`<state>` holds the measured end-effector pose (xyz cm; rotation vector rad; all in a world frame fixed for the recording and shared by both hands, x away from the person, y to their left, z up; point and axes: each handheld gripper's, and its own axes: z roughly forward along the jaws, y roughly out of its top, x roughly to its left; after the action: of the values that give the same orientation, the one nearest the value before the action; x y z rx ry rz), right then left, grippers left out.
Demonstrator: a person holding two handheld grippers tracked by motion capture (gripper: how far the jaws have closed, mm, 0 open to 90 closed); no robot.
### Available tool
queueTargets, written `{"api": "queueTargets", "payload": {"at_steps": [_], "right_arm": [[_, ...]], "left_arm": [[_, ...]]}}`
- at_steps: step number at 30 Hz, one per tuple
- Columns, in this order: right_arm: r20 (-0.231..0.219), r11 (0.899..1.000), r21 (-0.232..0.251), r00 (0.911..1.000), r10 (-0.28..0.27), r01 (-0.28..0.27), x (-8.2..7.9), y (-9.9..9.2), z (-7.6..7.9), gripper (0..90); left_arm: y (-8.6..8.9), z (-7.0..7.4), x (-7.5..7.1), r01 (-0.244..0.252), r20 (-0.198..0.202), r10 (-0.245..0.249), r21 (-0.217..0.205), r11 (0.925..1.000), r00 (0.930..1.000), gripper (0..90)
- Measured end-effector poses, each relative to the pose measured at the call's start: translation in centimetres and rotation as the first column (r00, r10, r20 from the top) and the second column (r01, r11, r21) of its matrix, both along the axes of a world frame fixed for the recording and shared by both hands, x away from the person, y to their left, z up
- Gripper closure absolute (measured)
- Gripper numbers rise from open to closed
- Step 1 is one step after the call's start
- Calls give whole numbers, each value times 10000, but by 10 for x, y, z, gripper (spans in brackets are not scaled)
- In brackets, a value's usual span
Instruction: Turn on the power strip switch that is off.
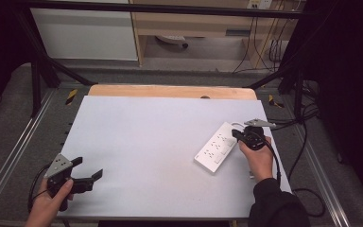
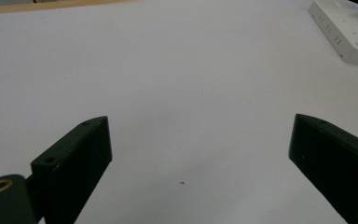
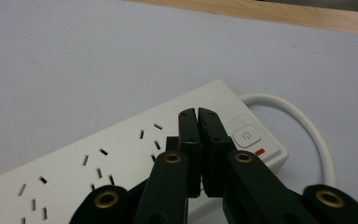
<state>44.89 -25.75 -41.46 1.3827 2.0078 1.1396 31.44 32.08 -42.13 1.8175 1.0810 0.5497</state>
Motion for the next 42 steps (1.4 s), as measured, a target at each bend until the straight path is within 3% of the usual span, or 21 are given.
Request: {"api": "queueTargets", "payload": {"at_steps": [5,16,42], "right_arm": [[297,9999,106,9996,-33,30,-1,-2,2,822],[472,9992,406,9989,3,-23,-5,-4,9,689],[937,9943,1062,9954,-175,75,-24,-15,34,239]], "left_arm": [[0,0,0,-6,8,6,-11,10000,10000,59],[0,0,0,-5,-2,5,-2,10000,10000,59],[0,0,0,6,19,-6,4,10000,10000,59]]}}
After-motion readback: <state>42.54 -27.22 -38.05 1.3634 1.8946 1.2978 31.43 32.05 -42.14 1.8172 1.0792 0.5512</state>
